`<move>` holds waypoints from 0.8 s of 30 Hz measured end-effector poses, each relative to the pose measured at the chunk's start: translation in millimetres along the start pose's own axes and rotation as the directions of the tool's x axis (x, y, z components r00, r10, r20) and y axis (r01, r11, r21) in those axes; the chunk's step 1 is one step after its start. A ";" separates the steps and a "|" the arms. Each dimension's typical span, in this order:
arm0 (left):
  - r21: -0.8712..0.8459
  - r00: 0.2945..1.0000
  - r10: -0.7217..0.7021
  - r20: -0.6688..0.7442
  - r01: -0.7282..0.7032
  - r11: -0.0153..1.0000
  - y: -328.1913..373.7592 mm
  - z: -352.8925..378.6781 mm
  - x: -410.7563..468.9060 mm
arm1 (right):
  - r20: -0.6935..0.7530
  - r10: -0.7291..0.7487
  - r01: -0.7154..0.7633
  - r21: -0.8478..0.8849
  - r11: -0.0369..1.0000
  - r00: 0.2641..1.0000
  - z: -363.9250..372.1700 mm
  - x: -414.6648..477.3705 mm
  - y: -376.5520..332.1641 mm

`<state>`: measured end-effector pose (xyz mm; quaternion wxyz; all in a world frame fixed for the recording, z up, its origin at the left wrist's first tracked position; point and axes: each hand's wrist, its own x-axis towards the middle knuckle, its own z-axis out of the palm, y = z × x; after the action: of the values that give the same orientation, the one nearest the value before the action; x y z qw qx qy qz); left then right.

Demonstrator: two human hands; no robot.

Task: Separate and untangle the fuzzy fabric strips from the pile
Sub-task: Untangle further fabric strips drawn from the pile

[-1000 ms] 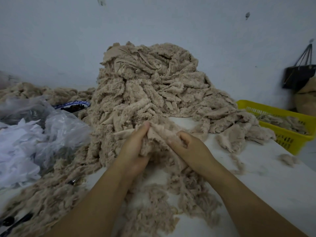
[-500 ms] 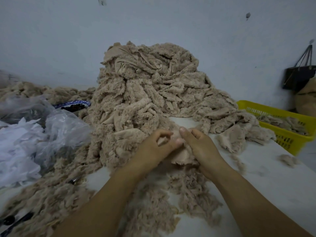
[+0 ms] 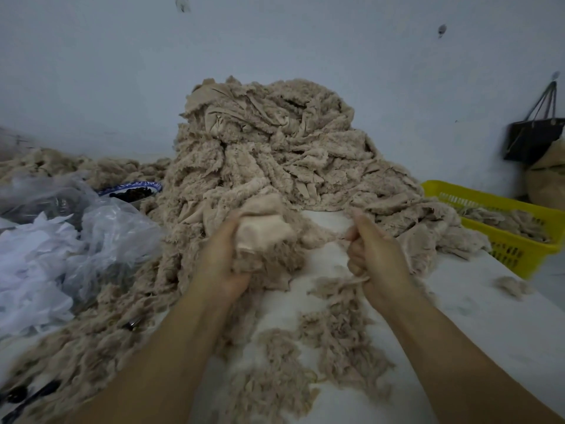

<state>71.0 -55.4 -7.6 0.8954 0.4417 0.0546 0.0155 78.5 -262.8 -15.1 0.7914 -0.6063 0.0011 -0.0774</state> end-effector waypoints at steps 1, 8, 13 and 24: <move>-0.065 1.000 0.009 -0.017 -0.010 0.998 5.2 -5.3 1.9 | -0.025 0.000 0.001 0.024 1.000 1.000 -6.1 2.3 -2.0; 0.130 0.997 -0.074 0.026 0.070 0.989 -19.2 11.3 -7.0 | 0.331 0.049 0.133 -0.506 0.852 0.942 11.9 -13.2 23.6; 0.258 0.983 -0.136 0.126 0.100 0.961 -28.2 15.5 -13.1 | 0.370 0.053 0.128 -0.447 0.886 0.928 18.1 -12.6 32.1; 0.178 0.985 -0.174 -0.012 0.173 0.969 -22.0 2.4 -0.6 | -0.217 0.097 -0.049 0.218 0.975 0.971 -10.2 9.0 10.1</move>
<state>70.2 -70.8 -23.6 0.8502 0.5137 0.0927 -0.0684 87.7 -271.1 -26.6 0.8484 -0.5056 0.1054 -0.1161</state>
